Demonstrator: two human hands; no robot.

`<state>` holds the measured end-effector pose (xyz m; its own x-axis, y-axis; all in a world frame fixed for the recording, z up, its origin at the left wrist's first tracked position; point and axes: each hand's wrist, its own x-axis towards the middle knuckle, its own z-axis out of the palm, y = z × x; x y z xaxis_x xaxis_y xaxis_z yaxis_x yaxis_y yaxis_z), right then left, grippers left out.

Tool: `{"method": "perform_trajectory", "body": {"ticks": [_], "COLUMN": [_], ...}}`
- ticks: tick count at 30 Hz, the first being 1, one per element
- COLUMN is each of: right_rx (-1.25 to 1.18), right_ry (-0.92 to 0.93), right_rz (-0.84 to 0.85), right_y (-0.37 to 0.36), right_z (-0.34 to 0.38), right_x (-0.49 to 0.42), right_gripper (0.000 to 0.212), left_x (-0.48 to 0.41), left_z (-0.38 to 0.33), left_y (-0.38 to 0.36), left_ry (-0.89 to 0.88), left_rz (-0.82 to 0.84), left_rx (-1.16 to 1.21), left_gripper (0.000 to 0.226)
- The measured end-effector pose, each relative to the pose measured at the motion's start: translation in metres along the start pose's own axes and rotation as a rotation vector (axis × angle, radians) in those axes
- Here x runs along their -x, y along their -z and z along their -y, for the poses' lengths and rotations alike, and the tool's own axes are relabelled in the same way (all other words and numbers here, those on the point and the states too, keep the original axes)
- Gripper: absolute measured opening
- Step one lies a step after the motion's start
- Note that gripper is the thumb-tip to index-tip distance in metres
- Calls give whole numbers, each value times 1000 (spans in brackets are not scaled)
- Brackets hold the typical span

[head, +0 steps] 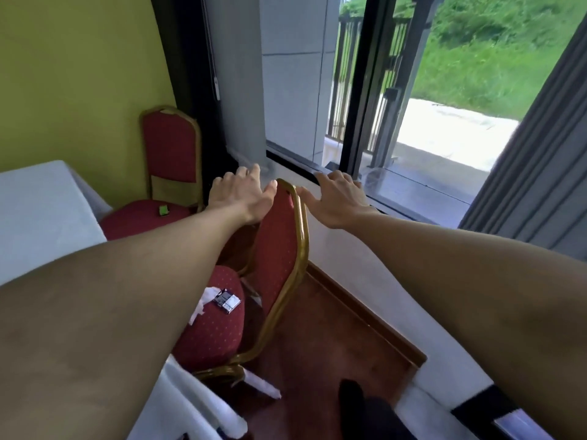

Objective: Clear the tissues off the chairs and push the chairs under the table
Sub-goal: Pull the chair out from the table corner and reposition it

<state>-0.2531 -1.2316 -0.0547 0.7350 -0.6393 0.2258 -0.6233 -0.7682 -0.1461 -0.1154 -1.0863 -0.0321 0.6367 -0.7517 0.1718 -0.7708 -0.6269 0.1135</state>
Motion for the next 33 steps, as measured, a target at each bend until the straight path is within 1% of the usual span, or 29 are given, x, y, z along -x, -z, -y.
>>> {"method": "perform_trajectory", "body": {"ticks": [5, 9, 12, 16, 23, 29, 33], "right_rx": [-14, -22, -20, -29, -42, -74, -61], "right_ry": [120, 228, 300, 366, 501, 575, 612], "right_rz": [-5, 37, 73, 109, 137, 153, 164], "right_y": [-29, -59, -68, -60, -50, -51, -50], "right_z": [-19, -22, -21, -13, 7, 25, 39], "right_x": [-122, -231, -300, -378, -462, -500, -523], "right_gripper": [77, 75, 74, 74, 77, 78, 77], "left_x": [-93, -182, -244, -307, -356, -379, -400], "left_z": [3, 4, 5, 5, 22, 42, 56], "left_y": [-28, -47, -45, -23, -1, 8, 10], "left_ry": [124, 224, 291, 401, 535, 635, 670], "left_rz": [-41, -30, -12, -2, 59, 101, 107], "left_rx": [-6, -6, -22, -20, -37, -80, -62], "left_gripper": [68, 66, 63, 62, 64, 64, 66]}}
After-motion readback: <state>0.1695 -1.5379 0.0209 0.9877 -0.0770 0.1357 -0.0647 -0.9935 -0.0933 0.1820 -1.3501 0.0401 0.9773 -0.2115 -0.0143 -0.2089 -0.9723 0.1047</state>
